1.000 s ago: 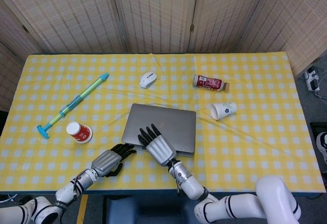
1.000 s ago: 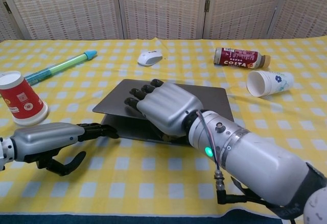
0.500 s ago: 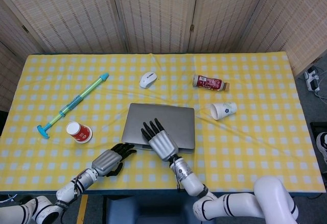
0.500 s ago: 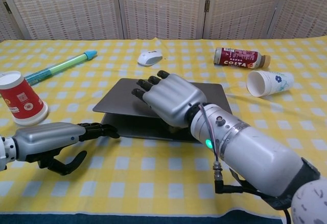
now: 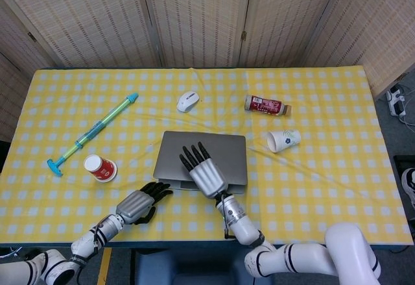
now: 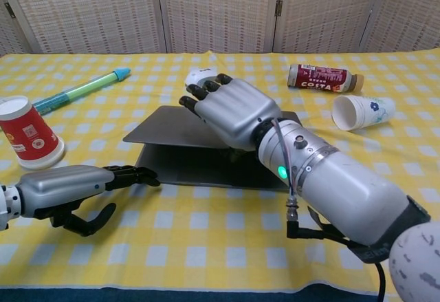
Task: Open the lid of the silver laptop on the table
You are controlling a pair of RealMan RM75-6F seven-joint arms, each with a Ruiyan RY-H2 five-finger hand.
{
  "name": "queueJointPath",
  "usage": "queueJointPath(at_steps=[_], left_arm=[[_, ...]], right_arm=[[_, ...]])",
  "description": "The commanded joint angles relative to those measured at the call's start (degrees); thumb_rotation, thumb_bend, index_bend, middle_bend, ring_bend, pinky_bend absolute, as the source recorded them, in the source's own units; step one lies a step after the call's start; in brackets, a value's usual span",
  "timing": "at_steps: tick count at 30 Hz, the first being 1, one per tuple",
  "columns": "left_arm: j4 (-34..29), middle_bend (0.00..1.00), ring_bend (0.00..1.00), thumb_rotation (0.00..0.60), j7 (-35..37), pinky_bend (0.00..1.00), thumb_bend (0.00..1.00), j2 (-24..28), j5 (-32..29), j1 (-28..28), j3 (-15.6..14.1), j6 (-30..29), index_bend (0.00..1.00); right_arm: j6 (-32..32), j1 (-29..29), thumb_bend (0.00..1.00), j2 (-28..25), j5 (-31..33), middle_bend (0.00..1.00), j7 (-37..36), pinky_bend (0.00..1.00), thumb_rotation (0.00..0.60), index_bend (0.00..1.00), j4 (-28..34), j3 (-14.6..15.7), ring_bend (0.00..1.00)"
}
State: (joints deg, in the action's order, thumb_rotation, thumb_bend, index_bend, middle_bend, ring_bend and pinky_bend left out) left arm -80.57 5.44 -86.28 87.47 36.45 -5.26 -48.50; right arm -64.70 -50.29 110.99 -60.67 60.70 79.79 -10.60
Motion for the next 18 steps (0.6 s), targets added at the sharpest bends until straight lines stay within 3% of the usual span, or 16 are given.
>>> queueJointPath(at_steps=[1,9,18], left_arm=[[0.0,0.07,0.0,0.6,0.0,0.0,0.84,0.0,0.0,0.0,0.0,0.0,0.06],[0.1,0.07,0.0,0.6,0.0,0.0,0.84,0.0,0.0,-0.1,-0.2,-0.1,0.06],[0.0,0.07,0.0,0.6,-0.3,0.0,0.84,0.2,0.0,-0.3,-0.4,-0.5,0.06]], right_arm=[[-0.5,-0.1,0.44,-1.0,-0.1,0.0,-0.2,0.0,0.6,0.0,1.3,-0.9,0.0],[-1.6,-0.5,0.44,-4.0,0.0,0.0,-0.3,0.0,0.6,0.0,4.8,-3.4,0.0],[-1.2,-2.6,0.44,-9.7,5.0,0.0,0.4,0.0,0.6,0.0,6.9,-9.8,0.0]])
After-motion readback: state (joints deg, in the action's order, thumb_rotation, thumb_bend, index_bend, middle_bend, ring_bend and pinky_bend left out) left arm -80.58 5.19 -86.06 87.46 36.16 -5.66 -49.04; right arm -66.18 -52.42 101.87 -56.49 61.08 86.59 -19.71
